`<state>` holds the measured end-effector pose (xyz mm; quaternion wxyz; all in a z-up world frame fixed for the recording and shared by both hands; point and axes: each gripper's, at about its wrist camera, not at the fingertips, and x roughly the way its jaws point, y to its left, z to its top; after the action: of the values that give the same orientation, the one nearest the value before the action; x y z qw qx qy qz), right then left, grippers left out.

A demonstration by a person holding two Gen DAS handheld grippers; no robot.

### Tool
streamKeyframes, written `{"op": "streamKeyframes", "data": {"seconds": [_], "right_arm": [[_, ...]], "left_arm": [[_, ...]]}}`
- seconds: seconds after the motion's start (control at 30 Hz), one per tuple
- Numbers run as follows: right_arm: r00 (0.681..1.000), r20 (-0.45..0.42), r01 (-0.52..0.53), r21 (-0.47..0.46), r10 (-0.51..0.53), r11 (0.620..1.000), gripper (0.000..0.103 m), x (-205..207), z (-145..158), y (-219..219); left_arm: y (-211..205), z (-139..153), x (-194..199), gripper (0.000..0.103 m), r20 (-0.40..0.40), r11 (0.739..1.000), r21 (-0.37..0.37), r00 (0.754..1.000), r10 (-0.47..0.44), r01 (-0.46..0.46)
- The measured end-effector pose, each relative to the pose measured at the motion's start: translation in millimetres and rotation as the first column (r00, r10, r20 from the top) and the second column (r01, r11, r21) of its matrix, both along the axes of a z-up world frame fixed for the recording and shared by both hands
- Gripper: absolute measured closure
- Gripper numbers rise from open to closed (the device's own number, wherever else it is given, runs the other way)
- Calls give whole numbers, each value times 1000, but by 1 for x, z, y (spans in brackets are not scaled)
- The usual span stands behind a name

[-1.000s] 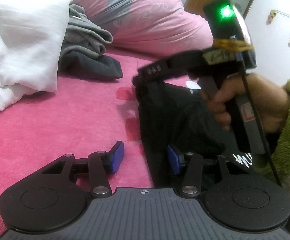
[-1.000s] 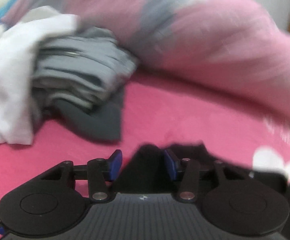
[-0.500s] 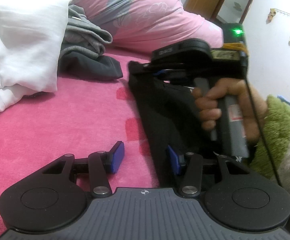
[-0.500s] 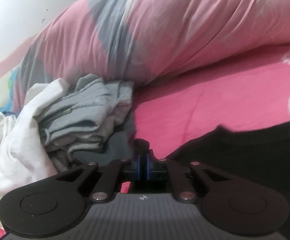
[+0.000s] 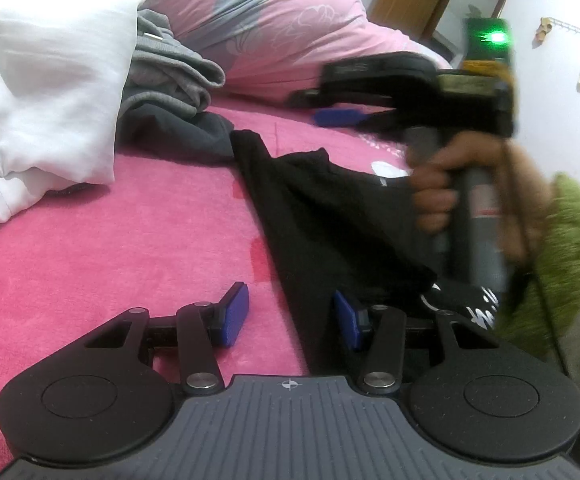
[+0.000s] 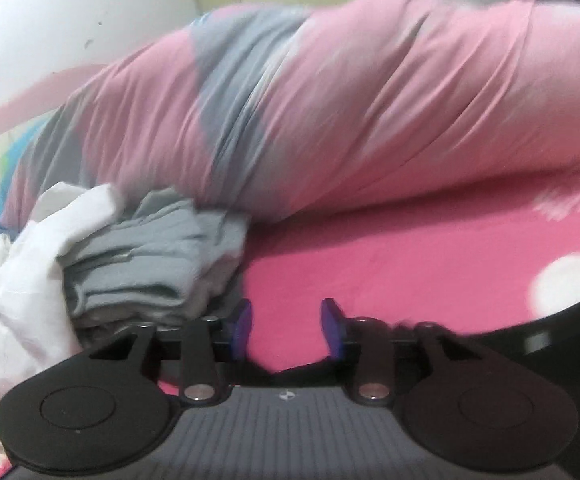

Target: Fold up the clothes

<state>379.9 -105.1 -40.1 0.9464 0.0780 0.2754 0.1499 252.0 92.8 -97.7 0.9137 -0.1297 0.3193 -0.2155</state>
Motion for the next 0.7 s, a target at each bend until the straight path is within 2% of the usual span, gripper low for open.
{"op": "streamKeyframes", "data": {"seconds": [0.07, 0.13, 0.37, 0.47, 0.53, 0.6, 0.7], "right_arm": [[1000, 14, -17, -77, 18, 997, 70, -10, 6, -5], [1000, -8, -24, -127, 23, 992, 70, -15, 2, -9], [991, -129, -56, -179, 33, 982, 68, -8, -25, -22], [986, -164, -53, -173, 24, 984, 68, -5, -34, -27], [985, -169, -55, -167, 26, 984, 76, -8, -35, -30], [987, -159, -60, -165, 34, 984, 102, -13, -33, -32], [993, -120, -44, -182, 22, 982, 103, -21, -27, -32]], "left_arm": [[0, 0, 0, 55, 0, 1000, 1, 1000, 0, 0], [0, 0, 1, 55, 0, 1000, 2, 1000, 0, 0], [0, -1, 0, 55, -1, 1000, 0, 1000, 0, 0], [0, 0, 0, 55, -1, 1000, -1, 1000, 0, 0], [0, 0, 0, 55, -1, 1000, -2, 1000, -1, 1], [0, 0, -1, 55, -1, 1000, -2, 1000, -1, 1], [0, 0, -1, 55, -1, 1000, -2, 1000, -1, 1]]}}
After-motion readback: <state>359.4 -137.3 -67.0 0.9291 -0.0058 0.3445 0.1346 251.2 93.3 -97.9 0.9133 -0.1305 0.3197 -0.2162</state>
